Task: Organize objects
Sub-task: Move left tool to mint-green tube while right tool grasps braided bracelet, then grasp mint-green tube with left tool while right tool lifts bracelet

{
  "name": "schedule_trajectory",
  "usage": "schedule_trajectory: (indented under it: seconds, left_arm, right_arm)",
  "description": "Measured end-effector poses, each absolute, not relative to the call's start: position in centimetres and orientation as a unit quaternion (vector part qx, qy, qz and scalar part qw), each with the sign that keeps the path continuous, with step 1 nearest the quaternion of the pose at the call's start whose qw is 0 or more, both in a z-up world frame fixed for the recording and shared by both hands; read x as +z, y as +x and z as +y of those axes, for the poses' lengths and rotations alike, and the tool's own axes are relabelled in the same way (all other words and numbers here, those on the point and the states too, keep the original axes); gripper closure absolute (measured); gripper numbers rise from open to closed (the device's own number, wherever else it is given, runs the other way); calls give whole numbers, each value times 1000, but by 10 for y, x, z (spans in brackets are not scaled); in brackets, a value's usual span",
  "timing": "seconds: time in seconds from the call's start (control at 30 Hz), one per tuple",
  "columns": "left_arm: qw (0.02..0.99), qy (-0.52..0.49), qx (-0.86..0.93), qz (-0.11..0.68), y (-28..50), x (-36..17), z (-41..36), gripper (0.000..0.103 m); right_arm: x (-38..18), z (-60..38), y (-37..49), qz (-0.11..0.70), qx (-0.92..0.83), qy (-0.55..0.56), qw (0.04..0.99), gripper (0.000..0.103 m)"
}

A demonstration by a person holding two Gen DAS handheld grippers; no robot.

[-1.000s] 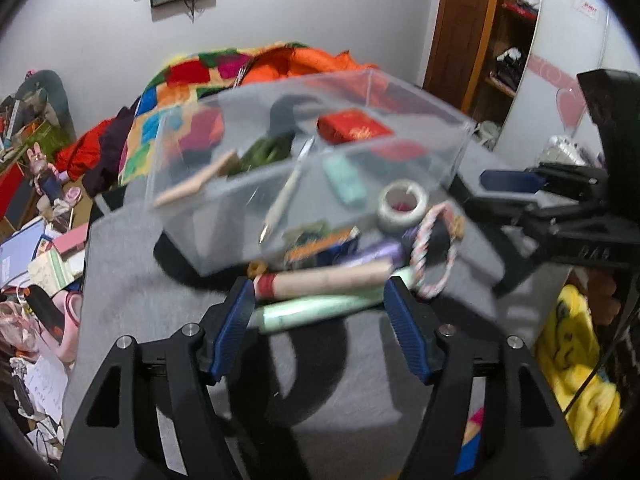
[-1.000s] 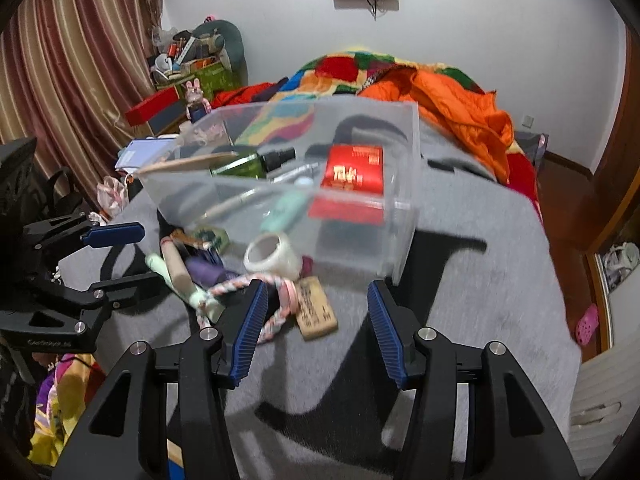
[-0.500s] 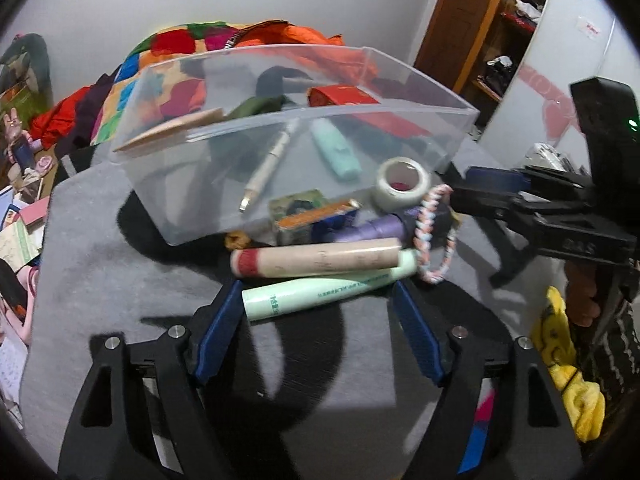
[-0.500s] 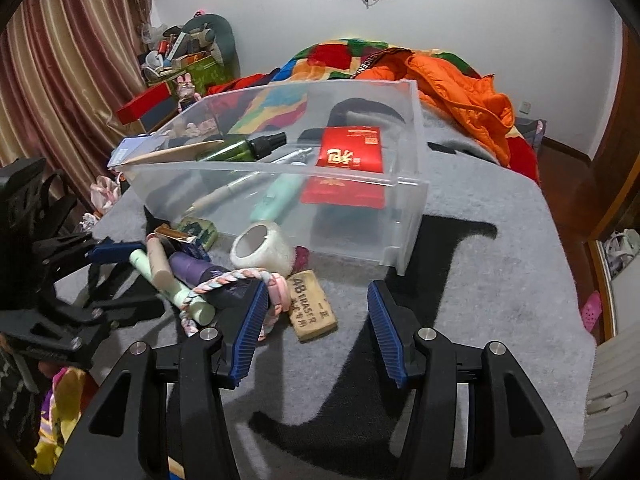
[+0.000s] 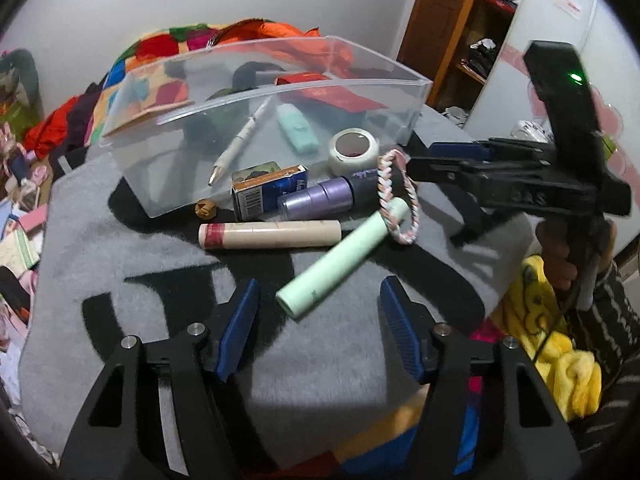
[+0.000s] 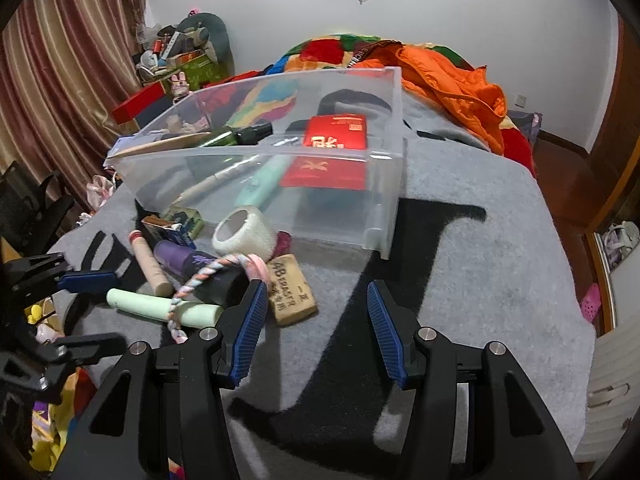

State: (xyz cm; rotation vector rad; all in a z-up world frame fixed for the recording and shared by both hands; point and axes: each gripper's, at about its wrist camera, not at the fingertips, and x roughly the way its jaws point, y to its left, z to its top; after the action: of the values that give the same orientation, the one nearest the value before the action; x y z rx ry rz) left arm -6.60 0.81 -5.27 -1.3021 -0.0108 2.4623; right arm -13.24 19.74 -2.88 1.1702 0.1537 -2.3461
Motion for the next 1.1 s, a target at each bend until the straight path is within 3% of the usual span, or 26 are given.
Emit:
schedule_trajectory:
  seconds: [0.13,0.2,0.3,0.5,1.1]
  left_arm:
    - [183,-457,871,-6,-76,-55,13,42]
    - [187,-455,871,-7,-78,-55,16,49]
    - [176,-448,877,3,-73,-55,19,62]
    - [180,-451,874,-12,-55,-54,15,77]
    - [197,-470,860,35,-79,-56,49,78]
  right_arm:
    - [-29,188,-133,60,-858,436,267,55]
    - [-29,184,-133,66,-859,433,267,56]
    - [-28,178,-133,76,-860,427,269,68]
    - [-30,170,-135,80,-855,421,292,90]
    - [-27,206,-113,58,-864,420,273,92]
